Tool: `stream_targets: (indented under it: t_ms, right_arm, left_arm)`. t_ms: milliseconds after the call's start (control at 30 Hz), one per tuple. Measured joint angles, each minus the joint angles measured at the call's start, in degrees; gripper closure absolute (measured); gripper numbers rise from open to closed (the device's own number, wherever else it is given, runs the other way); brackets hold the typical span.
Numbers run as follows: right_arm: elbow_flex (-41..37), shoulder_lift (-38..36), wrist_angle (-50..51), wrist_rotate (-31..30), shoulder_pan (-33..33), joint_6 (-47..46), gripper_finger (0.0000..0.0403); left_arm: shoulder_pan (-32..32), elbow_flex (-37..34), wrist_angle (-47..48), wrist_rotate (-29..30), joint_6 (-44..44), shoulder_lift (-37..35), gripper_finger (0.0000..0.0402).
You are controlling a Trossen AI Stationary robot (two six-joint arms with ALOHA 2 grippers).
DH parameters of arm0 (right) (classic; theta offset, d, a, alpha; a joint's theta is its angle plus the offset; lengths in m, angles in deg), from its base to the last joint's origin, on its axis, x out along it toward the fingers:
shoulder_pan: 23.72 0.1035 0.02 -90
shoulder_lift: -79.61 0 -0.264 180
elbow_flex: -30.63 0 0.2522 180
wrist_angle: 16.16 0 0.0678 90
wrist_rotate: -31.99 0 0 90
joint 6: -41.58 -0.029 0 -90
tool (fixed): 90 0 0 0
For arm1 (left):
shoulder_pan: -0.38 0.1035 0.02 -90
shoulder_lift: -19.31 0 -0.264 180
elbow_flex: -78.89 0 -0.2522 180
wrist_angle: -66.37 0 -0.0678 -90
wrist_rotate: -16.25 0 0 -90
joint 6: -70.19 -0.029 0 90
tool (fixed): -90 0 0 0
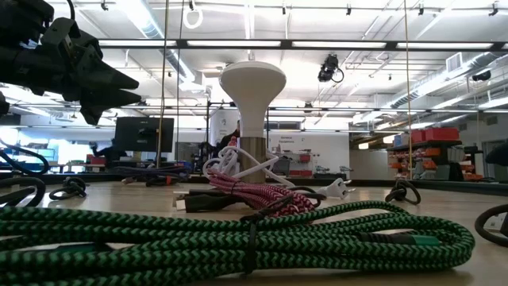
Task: Pick & Place USB Port
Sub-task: Put the purple charger cable into the green bin
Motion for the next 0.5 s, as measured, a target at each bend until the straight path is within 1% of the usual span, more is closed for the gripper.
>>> stream_targets:
  t_ms: [133,267,400,500]
  right_arm:
    - [0.0,-1.11,1.14,-0.53,-1.51,5.2,0.0286]
    - [0.0,-3.49,4.5,-5.1,-3.69,9.94,0.0286]
    - [0.0,-5.2,9.46,-11.53,-6.33,13.19,0.0292]
    - [0.0,-5.26,11.09,-19.23,-8.84,18.71,0.0296]
  left_arm:
    - [0.0,0.01,0.01,0.0,0.0,0.0,0.0234]
    - [0.0,0.0,0.02,0.0,0.02,0.0,0.0234]
    - [0.0,0.0,0.01,0.0,0.03,0.0,0.0234]
    - [0.0,0.0,0.02,0.0,0.03,0.0,0.0234]
